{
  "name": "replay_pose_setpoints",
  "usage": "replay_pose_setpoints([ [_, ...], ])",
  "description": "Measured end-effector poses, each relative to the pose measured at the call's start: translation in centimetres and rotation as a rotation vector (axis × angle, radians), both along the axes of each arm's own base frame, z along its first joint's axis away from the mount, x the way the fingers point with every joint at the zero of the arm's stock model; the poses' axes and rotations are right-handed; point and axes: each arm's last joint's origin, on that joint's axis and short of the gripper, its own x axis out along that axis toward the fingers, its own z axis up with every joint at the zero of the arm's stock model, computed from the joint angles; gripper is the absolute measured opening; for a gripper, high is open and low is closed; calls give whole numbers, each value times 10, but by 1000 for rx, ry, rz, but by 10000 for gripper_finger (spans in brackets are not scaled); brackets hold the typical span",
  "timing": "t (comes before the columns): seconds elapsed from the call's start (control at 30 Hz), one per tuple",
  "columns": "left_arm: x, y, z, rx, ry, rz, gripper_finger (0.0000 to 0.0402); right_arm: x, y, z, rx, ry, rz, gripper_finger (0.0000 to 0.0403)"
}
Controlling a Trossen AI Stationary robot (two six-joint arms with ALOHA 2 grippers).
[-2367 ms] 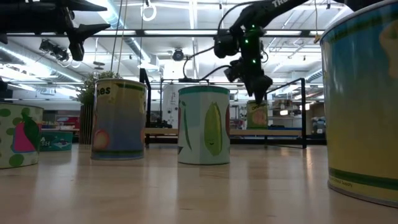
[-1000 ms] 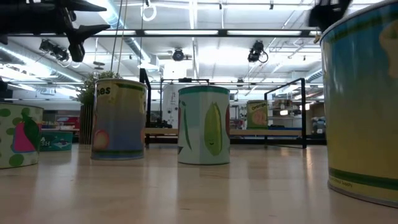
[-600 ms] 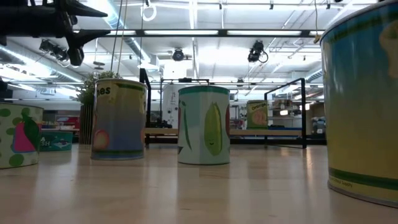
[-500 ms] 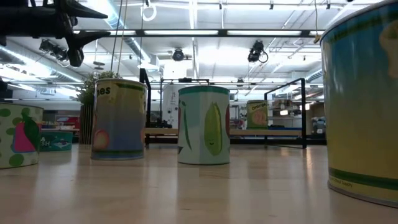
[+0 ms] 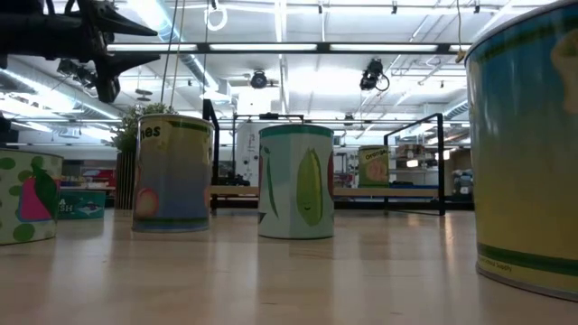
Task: Pick and place cans onto a shelf
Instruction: Put the canned peas on the shelf
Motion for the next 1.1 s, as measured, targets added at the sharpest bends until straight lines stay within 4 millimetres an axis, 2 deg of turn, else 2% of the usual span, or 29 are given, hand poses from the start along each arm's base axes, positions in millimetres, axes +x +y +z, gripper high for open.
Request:
replay_pose_setpoints([
  [0.47,0,0,-2,-8,16,0,169,-14,8,-7,-18,8,30,380],
  [0.93,0,0,-1,-8,14,-1,169,-21,2,-52,39,0,93,378],
  [1.1,0,0,-1,-8,14,-1,169,-23,-2,-62,73,26,161,350],
])
